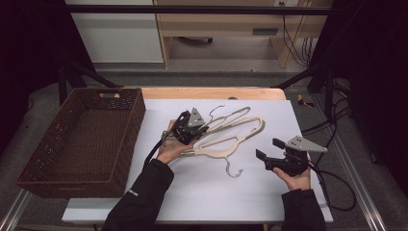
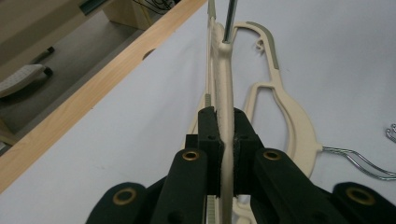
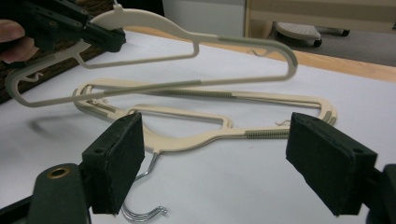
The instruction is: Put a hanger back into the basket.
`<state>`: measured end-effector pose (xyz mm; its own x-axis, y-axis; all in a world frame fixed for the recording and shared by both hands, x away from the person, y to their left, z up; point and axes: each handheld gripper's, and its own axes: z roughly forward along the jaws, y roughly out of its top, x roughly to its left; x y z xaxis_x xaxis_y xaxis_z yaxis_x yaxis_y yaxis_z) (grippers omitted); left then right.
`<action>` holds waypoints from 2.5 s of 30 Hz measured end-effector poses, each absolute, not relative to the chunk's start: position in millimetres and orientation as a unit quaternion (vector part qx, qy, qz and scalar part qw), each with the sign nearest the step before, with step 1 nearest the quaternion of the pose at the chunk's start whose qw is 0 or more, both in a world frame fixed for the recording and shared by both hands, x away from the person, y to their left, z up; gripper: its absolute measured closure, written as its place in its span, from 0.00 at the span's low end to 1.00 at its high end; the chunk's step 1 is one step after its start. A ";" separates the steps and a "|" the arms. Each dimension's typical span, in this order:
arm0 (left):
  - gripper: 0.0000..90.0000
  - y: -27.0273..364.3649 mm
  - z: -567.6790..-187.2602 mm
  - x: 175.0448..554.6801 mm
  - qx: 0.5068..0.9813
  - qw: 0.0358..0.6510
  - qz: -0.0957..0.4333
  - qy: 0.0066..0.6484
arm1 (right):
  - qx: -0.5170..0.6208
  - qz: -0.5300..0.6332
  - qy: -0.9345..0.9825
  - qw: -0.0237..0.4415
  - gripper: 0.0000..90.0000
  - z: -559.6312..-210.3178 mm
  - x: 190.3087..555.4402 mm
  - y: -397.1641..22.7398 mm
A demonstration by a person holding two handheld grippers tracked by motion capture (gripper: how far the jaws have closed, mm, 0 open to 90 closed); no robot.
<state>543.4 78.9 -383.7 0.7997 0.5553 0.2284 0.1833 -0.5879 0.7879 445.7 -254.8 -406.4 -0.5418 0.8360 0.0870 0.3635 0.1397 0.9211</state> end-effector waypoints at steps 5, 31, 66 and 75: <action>0.95 94.3 -364.2 531.5 0.850 0.424 0.222 0.220 | 0.415 0.513 0.714 0.236 0.20 -403.1 440.9 -258.0; 0.95 214.8 -245.3 468.3 0.811 0.465 0.255 0.247 | 0.396 0.530 0.711 0.236 0.06 -389.3 421.3 -252.9; 0.95 409.3 -279.8 480.3 0.785 0.407 0.306 0.353 | 0.403 0.516 0.718 0.234 0.05 -395.8 424.3 -248.7; 0.95 434.1 -298.5 494.0 0.792 0.382 0.297 0.372 | 0.404 0.514 0.720 0.233 0.05 -398.2 425.7 -247.6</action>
<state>494.0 434.1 -298.5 0.5468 0.8165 0.1852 0.3628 -0.4305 0.8264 425.7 -247.6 -398.2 -0.5652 0.8211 0.0792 0.3413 0.1453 0.9286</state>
